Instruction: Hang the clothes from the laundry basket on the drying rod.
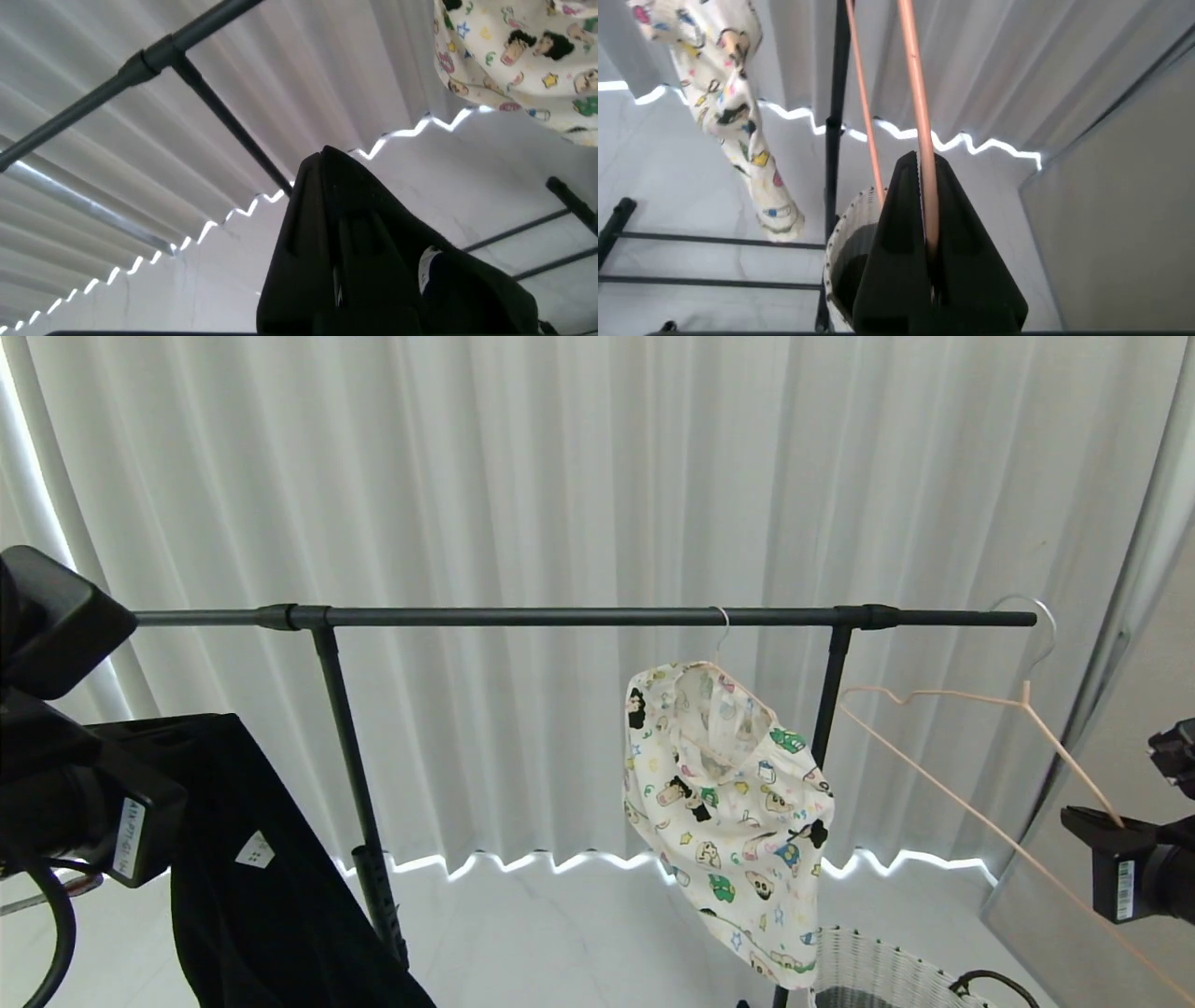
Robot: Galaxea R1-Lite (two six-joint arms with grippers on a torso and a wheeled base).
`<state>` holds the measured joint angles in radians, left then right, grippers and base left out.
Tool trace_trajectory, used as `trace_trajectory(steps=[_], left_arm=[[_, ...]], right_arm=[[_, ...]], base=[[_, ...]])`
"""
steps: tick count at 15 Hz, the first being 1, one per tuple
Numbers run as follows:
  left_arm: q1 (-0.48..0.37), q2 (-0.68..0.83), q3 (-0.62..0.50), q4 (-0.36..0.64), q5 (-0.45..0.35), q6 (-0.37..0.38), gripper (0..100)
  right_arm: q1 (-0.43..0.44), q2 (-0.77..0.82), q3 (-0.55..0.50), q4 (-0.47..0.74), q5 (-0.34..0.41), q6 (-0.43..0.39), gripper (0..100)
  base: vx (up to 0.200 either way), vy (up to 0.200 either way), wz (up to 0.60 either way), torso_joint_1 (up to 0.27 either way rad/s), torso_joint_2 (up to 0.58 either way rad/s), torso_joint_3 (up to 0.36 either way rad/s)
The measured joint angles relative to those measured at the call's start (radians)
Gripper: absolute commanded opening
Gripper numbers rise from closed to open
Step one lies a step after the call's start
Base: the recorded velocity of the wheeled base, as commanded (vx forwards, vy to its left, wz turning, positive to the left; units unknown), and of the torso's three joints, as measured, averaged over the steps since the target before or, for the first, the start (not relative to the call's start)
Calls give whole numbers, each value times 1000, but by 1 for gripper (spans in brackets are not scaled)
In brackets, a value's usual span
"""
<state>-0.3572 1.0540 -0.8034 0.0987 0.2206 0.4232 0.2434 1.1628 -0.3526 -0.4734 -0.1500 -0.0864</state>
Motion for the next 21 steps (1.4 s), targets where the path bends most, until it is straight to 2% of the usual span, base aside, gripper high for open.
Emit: trace_trajectory(steps=[3, 5, 7, 12, 14, 15, 17, 19, 21], left_arm=[[-2, -1, 13, -1, -1, 0, 0], [-5, 4, 16, 0, -3, -5, 0], [-7, 22, 16, 0, -1, -58, 0], [-11, 132, -32, 0, 57, -311, 0], [-36, 175, -61, 0, 58, -399, 0], [-56, 191, -73, 0, 58, -436, 0], [-78, 221, -89, 0, 60, -460, 0], [-80, 247, -101, 0, 97, -469, 0], [-69, 288, -116, 0, 182, -501, 0]], right_arm=[[10, -35, -9, -3, 3, -36, 0], [60, -66, -14, 0, 6, -43, 0], [178, -90, -30, 0, 7, -43, 0], [592, -85, -79, 8, 3, -41, 0], [723, -30, -116, 10, 3, -13, 0], [775, 1, -147, 10, 3, 31, 0], [862, 68, -207, 9, 3, 130, 0], [908, 109, -233, 10, 3, 151, 0], [933, 129, -241, 10, 3, 163, 0]], base=[[0, 0, 0, 0, 0, 0], [0, 0, 0, 0, 0, 0], [0, 0, 0, 0, 0, 0], [0, 0, 0, 0, 0, 0], [0, 0, 0, 0, 0, 0], [0, 0, 0, 0, 0, 0], [0, 0, 0, 0, 0, 0], [0, 0, 0, 0, 0, 0], [0, 0, 0, 0, 0, 0]])
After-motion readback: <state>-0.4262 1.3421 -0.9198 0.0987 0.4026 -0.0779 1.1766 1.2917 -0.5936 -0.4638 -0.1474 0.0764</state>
